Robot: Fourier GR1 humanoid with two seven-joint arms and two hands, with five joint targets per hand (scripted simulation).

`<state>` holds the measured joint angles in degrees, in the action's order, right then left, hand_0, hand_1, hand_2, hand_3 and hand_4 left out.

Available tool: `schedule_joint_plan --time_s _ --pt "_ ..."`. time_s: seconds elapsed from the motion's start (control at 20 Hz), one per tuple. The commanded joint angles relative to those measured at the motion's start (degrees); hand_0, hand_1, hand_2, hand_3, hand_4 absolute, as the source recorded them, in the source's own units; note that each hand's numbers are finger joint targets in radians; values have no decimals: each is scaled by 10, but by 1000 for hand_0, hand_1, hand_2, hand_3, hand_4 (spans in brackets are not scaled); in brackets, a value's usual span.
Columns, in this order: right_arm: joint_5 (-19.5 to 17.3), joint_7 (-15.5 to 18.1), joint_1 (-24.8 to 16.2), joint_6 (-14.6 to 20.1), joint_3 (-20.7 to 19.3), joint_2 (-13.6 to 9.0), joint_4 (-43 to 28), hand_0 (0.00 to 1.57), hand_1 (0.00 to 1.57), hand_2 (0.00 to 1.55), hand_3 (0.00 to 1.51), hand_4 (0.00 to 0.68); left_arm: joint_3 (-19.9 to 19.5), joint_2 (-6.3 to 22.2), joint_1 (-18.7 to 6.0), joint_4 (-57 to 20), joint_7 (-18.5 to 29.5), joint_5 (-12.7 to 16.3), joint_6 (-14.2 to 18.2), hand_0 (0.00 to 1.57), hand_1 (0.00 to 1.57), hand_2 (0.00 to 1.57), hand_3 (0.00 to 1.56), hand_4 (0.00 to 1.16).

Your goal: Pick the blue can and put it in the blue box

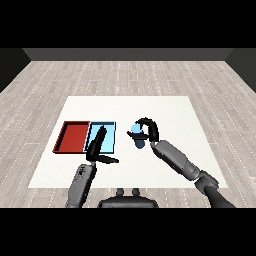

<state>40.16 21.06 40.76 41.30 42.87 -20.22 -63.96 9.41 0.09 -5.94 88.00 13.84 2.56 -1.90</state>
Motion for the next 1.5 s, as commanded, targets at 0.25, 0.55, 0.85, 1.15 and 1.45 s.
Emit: schedule_joint_plan --time_s 0.25,0.55,0.85,1.15,1.45 --pt "-97 -66 -57 2 -22 -21 -103 1450 1450 1454 1398 612 53 -1 -51 -55 -36 52 40 0 0 0 0 0" --pt "-166 -104 -75 4 -27 13 -136 1484 1484 1468 1402 619 80 -1 -84 -86 -42 50 73 0 0 0 0 0" --pt "-227 -134 -84 -40 -68 29 -147 1486 1486 1467 1398 611 140 -1 -86 -137 15 87 122 0 0 0 0 0" --pt "-271 -137 -127 -78 -116 65 -162 1480 1480 1467 1400 603 132 -1 -106 -148 3 106 130 0 0 0 0 0" --pt "-320 -174 -122 -100 -143 102 -190 1486 1486 1462 1393 609 168 -1 -130 -179 7 144 163 0 0 0 0 0"
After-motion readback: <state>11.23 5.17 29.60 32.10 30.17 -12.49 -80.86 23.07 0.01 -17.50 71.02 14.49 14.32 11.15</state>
